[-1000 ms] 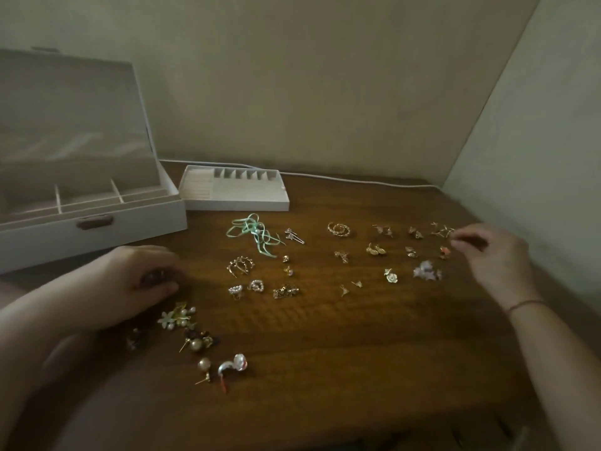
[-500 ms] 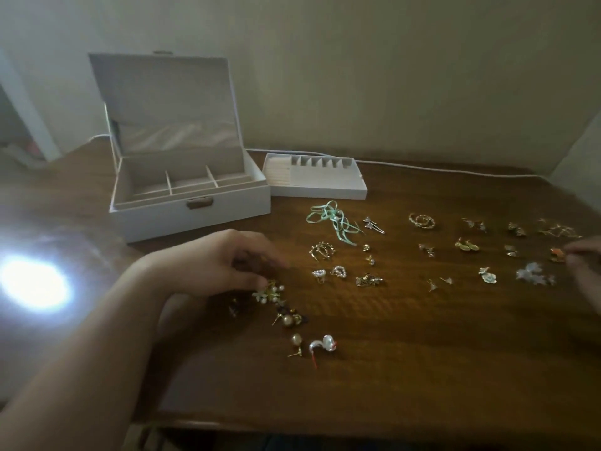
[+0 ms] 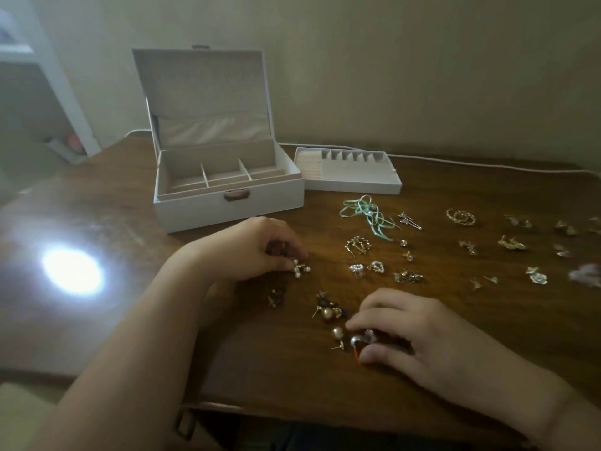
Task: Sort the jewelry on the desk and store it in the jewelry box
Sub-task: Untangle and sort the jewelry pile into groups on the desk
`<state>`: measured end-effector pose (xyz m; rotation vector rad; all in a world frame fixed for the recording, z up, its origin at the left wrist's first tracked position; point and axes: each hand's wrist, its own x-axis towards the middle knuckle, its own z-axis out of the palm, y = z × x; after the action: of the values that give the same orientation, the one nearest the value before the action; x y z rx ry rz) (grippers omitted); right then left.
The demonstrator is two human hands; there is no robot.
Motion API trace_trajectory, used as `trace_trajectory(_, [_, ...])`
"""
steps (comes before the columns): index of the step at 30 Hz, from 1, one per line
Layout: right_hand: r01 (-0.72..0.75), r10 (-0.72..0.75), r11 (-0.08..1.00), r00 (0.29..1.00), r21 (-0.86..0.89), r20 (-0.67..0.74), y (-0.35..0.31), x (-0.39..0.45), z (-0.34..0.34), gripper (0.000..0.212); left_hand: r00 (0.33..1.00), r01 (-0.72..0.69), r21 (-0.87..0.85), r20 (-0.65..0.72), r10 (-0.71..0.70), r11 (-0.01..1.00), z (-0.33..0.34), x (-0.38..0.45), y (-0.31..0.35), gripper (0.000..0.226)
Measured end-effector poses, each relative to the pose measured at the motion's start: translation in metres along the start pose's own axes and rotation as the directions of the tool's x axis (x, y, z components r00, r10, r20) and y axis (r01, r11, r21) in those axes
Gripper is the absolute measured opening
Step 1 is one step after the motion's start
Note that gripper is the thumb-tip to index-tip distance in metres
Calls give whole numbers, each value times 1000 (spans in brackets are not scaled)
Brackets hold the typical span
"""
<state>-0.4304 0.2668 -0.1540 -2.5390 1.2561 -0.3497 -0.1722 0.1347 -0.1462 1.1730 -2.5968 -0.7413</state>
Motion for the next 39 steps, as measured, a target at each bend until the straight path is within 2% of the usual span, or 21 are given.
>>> trace_trajectory(3, [53,-53,998,998,-22,17,0,1,3,26,999,3,28,-45,-2,1000,1,1,0,27])
trace_trajectory(5, [24,-25,999,1000,-26,-2,3,-3,1,22,993,-39,15,-110,40,999,3,1,4,25])
trace_trajectory(7, [-37,35,999,995,-21,-88,13,-4,-8,14,982,-125,-10,-146,122,992,5,0,14,27])
trace_trajectory(10, [-159,148,987,962,-26,-228,27,5,-21,15,961,-276,-36,-19,275,961,11,-2,37,36])
trace_trajectory(12, [-205,191,978,954,-36,-232,30,14,-21,14,936,-339,3,106,336,941,17,0,49,36])
trace_trajectory(14, [-208,193,976,960,-57,-201,27,24,-18,13,915,-359,53,214,341,932,22,2,53,32])
trace_trajectory(17, [-208,198,976,969,-58,-149,20,34,-12,15,912,-321,57,287,293,945,20,2,48,26])
trace_trajectory(21, [-185,177,981,975,-52,-131,15,39,-5,15,932,-246,58,287,220,968,11,-3,38,22])
trace_trajectory(25, [-173,165,981,982,-92,-90,11,38,-4,20,945,-196,61,280,171,979,4,-7,33,33])
trace_trajectory(28, [-155,138,977,983,-148,-118,5,34,-8,28,967,-131,10,221,125,991,-3,-12,28,44])
trace_trajectory(31, [-87,55,984,978,-155,-199,-12,33,-10,28,985,-90,-10,146,90,996,-8,-15,22,42])
trace_trajectory(35, [1,-50,953,987,-304,-154,-31,37,-1,31,990,-58,1,126,58,998,-7,-15,18,38])
trace_trajectory(39, [15,-57,934,993,-356,-108,-30,31,10,29,994,-34,-13,103,35,999,-10,-16,12,39])
